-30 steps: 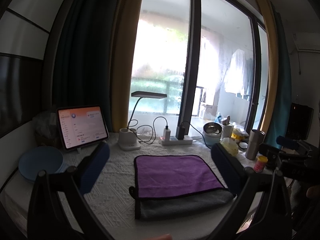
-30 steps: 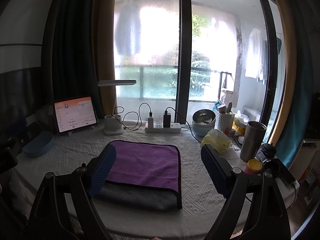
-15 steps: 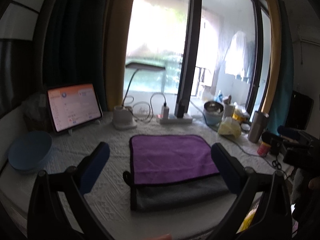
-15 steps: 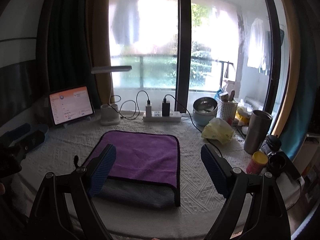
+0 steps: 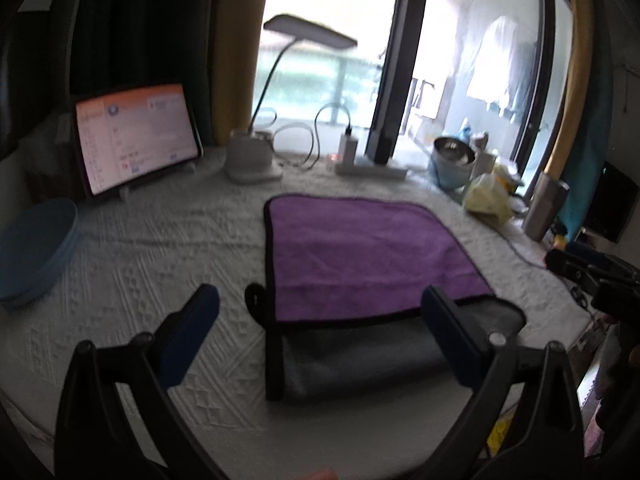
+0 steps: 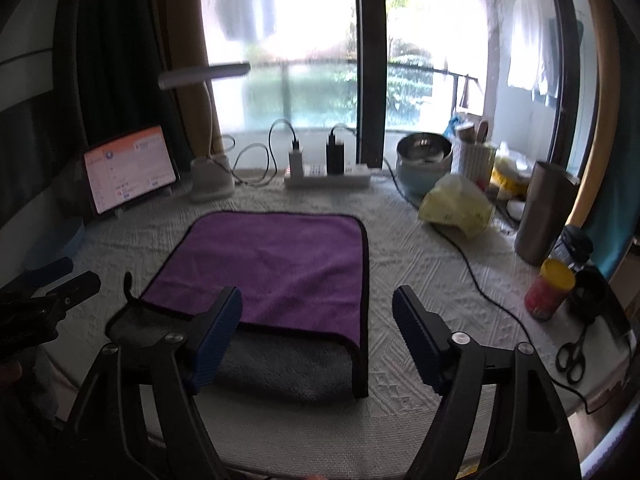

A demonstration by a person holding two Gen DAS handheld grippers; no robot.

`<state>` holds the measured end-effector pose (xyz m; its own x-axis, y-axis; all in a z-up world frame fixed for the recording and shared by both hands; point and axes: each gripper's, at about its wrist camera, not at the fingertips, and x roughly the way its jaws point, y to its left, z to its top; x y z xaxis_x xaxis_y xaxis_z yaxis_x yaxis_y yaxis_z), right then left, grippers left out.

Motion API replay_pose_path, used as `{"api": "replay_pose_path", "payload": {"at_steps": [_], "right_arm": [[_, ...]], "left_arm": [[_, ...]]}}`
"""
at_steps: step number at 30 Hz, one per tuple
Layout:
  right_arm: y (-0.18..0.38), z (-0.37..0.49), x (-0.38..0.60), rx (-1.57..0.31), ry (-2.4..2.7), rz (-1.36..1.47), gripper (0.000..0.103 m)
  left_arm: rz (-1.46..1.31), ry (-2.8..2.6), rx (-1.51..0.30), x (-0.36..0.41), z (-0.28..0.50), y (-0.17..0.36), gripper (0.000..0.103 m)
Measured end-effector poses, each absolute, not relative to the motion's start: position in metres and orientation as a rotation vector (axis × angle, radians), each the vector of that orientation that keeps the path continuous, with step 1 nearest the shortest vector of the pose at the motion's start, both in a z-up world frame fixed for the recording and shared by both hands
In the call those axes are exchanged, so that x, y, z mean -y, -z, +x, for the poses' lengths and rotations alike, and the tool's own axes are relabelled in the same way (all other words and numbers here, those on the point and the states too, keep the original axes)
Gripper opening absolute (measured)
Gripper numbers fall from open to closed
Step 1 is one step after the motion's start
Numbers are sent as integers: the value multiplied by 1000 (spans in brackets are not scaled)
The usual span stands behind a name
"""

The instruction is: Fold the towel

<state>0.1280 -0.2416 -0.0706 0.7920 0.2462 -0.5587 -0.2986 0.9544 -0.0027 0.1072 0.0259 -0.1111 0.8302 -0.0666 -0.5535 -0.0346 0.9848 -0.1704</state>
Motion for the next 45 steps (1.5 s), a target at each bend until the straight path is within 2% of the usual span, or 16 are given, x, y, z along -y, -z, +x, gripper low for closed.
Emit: {"api": "replay_pose_path", "payload": {"at_steps": [7,11,17,19,21,24,26,28,33,35,38,45], "right_arm": [[100,149,245,-660,-300,-99,68],[121,161,249,-711,-294,-101,63],[142,174,257,-766,-293,-89,63],[147,178,258,-781,-294,-92,63],[150,180,257,-798,-306,-95,63],[155,181,253,-816,-332,-99,61],[158,179,250,-816,-341,-109,52],[162,178,247,-822,-350,-118,51],[168,177,245,-823,-343,-139,38],[168,175,244,-806,-329,-163,27],[167,170,242,-780,-318,-185,19],[161,160,236,-722,-332,-225,13]], "left_arm": [[-202,29,-678,-30,130,141,101],[-204,33,-727,-31,143,154,92],[-217,32,-789,-28,150,170,88],[-213,35,-793,-27,151,171,83],[-201,34,-796,-25,152,172,71],[-190,32,-803,-24,152,174,59],[-163,27,-796,-22,150,173,57],[-138,26,-791,-19,148,174,55],[-93,36,-776,-12,143,175,48],[-78,53,-768,-8,140,174,45],[-55,61,-758,-4,137,174,38],[-84,72,-754,-7,132,175,25]]}}
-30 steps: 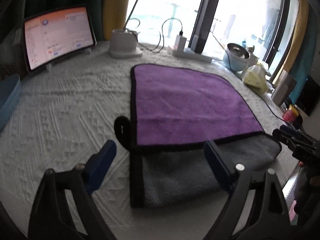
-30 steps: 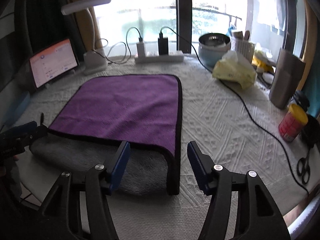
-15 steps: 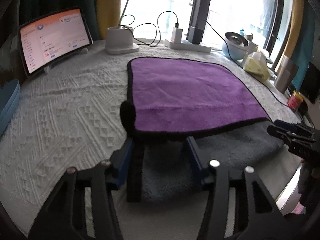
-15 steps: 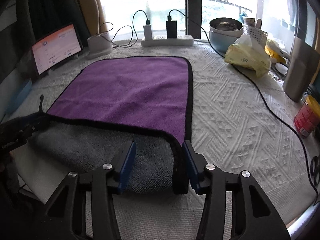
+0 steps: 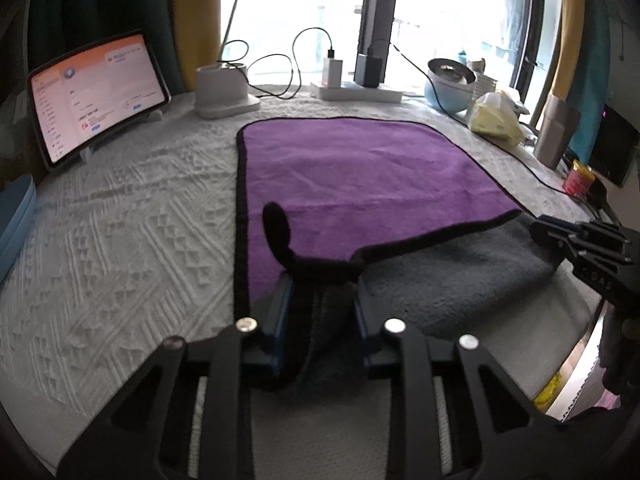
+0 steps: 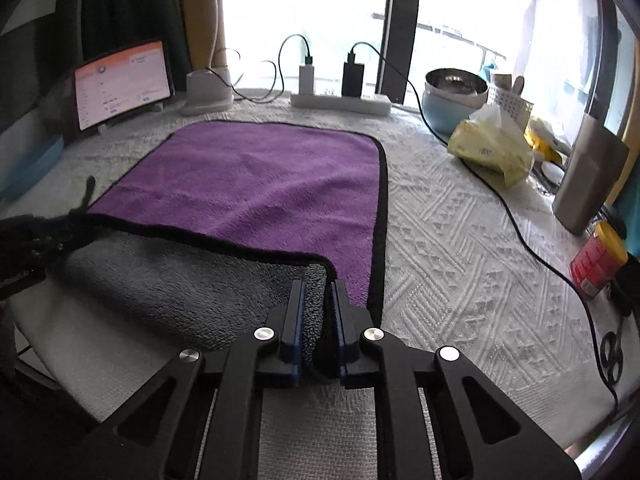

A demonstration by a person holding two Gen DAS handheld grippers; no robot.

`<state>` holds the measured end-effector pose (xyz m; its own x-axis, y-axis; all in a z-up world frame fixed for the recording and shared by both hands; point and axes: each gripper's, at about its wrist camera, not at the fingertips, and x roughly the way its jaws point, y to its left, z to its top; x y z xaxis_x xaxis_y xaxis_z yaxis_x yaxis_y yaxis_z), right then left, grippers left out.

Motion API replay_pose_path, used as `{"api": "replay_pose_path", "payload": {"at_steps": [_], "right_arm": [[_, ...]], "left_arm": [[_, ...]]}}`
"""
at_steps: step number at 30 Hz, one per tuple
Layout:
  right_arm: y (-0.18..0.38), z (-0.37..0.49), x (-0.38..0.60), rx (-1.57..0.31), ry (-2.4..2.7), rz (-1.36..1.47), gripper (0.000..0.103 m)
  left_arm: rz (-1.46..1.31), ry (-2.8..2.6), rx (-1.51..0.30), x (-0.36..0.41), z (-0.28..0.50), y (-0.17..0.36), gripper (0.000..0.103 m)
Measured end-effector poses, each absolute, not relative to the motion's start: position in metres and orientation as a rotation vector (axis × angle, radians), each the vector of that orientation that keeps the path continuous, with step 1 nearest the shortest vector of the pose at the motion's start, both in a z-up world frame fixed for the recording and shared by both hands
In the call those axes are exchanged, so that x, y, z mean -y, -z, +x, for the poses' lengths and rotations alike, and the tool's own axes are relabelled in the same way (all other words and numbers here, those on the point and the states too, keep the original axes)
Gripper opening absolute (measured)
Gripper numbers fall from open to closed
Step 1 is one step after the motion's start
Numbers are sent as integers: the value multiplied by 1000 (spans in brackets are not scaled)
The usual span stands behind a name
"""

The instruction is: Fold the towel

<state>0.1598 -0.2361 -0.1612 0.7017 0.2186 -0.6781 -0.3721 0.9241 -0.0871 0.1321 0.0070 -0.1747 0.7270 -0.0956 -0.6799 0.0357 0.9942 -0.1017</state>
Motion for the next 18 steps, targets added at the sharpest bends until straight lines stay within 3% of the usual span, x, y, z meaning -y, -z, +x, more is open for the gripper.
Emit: {"api": "replay_pose_path", "payload": {"at_steps": [18], "right_arm": [[113,165,237,-614,-361,-153,13]], "left_arm": [[-77,82,-666,-9,138,129,24]]}}
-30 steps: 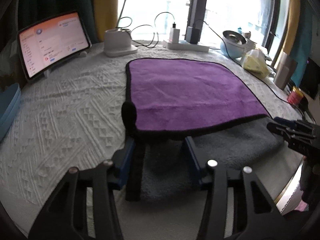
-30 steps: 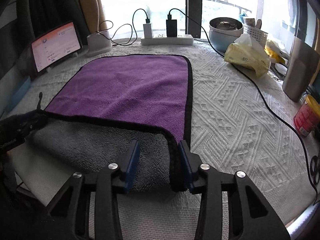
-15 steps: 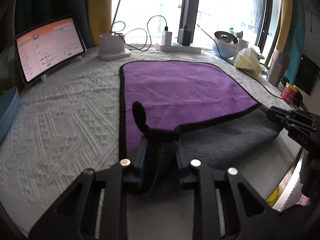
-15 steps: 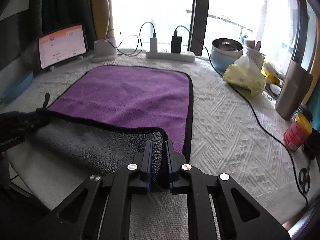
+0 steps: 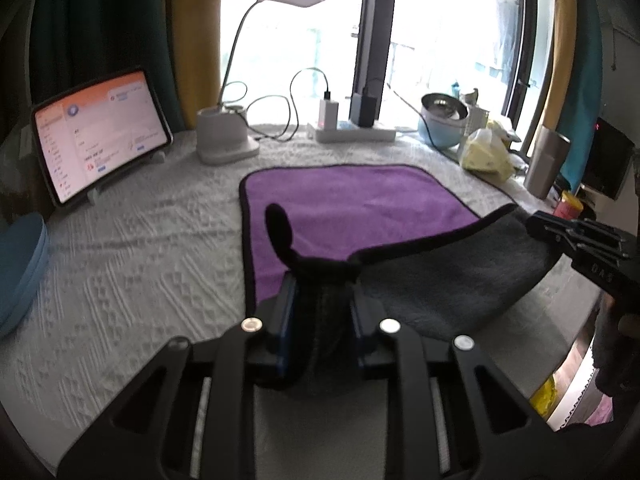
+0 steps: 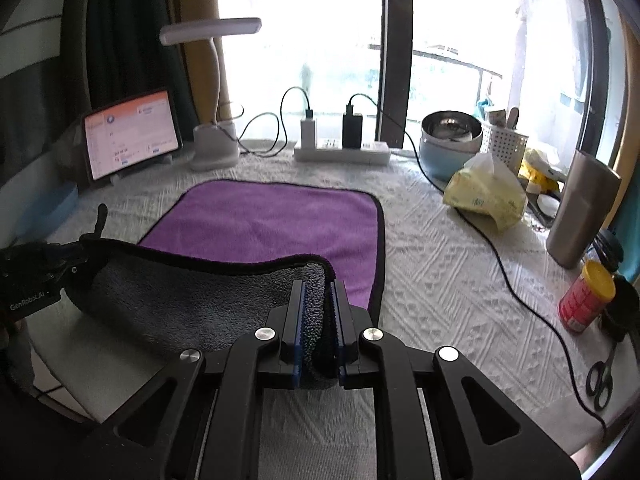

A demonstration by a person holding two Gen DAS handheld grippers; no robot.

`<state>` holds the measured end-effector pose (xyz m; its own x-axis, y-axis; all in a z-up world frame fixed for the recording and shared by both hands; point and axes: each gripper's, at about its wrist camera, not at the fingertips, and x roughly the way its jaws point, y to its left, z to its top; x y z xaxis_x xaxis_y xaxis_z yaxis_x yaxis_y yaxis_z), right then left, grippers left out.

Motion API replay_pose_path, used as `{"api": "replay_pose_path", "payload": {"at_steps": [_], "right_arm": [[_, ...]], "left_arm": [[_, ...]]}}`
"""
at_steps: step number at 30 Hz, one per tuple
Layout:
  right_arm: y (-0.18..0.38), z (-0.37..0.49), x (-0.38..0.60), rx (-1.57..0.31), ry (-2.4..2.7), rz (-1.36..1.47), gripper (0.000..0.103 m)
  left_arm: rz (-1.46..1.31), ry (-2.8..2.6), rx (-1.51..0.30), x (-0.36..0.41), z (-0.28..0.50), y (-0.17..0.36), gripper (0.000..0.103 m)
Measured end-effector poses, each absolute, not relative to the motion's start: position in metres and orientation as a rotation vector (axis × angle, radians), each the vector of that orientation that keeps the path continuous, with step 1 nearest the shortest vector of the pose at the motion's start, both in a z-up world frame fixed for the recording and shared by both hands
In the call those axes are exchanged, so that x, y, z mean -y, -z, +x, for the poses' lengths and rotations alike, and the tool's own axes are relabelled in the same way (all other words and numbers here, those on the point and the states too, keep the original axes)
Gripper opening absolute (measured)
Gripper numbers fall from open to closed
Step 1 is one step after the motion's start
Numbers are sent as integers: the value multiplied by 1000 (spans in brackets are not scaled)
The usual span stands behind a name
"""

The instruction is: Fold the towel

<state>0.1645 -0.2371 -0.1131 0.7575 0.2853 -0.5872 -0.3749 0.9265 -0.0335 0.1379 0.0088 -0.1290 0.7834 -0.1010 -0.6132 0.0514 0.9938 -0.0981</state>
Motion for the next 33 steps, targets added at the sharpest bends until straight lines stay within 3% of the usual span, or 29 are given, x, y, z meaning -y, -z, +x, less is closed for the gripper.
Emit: {"api": "replay_pose_path", "payload": {"at_steps": [33], "right_arm": [[90,254,233,-578,-381,-69,13]], "left_arm": [[-39,65,-564,-22,230,88,24]]}}
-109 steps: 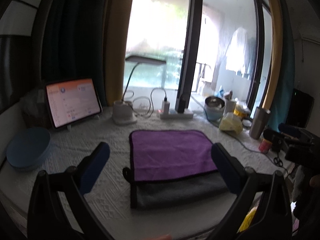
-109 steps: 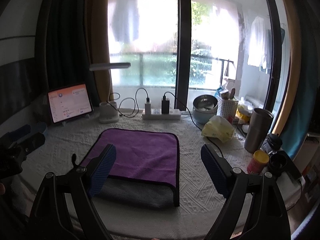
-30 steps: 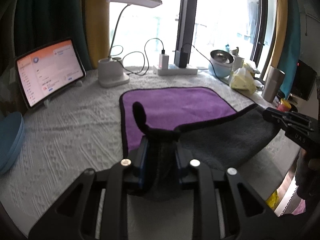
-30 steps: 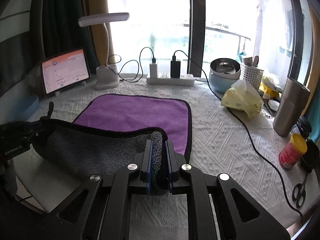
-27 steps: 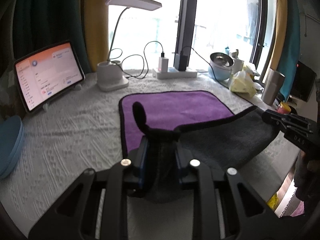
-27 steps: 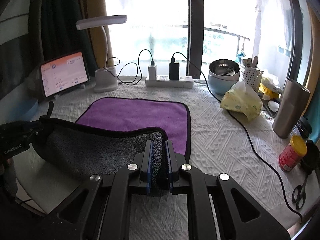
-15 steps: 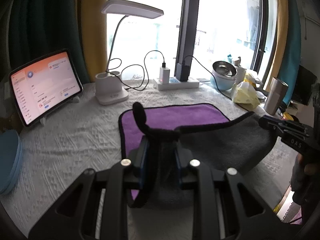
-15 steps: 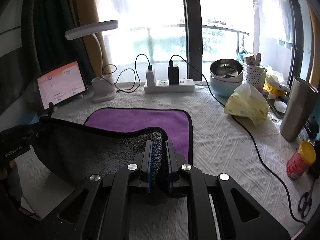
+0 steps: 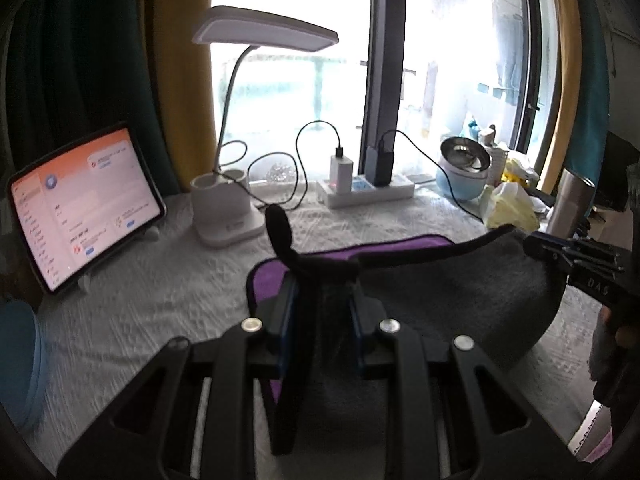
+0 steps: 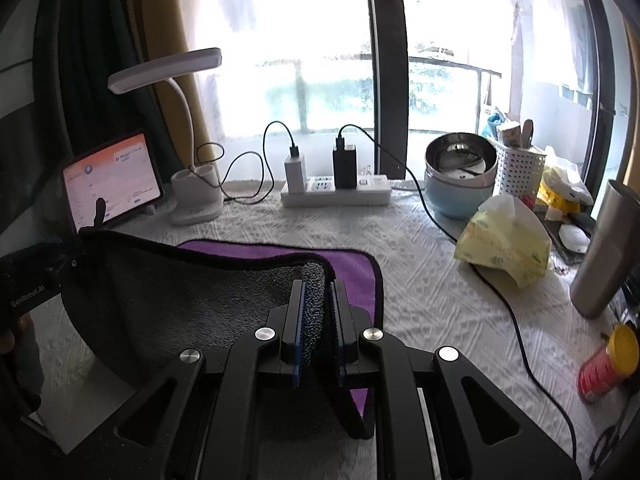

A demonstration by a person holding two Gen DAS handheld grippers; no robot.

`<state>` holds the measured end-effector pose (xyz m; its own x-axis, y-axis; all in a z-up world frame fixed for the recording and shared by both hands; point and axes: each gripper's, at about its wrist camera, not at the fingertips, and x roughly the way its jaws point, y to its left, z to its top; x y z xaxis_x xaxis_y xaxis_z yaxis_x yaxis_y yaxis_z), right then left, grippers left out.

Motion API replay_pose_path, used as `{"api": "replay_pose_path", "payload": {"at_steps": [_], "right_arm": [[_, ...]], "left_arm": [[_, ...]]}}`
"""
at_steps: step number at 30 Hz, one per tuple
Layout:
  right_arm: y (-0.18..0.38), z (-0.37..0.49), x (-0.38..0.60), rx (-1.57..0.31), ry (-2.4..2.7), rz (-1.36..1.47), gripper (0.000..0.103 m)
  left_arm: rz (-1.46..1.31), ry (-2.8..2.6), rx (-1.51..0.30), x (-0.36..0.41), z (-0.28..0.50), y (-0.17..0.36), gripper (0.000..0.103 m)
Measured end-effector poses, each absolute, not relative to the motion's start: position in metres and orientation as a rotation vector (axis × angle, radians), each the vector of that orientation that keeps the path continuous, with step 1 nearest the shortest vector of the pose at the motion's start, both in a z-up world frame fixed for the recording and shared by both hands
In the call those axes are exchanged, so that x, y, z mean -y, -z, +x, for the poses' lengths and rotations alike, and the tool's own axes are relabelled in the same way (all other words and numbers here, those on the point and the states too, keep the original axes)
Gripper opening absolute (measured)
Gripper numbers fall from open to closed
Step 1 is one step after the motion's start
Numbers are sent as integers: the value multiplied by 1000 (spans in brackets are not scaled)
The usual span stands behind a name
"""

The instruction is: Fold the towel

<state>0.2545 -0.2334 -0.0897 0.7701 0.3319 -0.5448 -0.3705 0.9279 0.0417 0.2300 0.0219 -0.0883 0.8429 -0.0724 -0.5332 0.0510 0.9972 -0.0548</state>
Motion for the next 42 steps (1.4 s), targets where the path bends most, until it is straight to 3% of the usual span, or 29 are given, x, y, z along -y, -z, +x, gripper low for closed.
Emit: {"api": "replay_pose_path", "payload": {"at_steps": [19,42], "right_arm": [[99,324,218,-595,-358,-150,13],[167,405,197,-824,-255,-190,13]], "left_arm": [[-40,43,-610,-28,303,99,24],[-92,-15,-885,-37,390,172,26]]}}
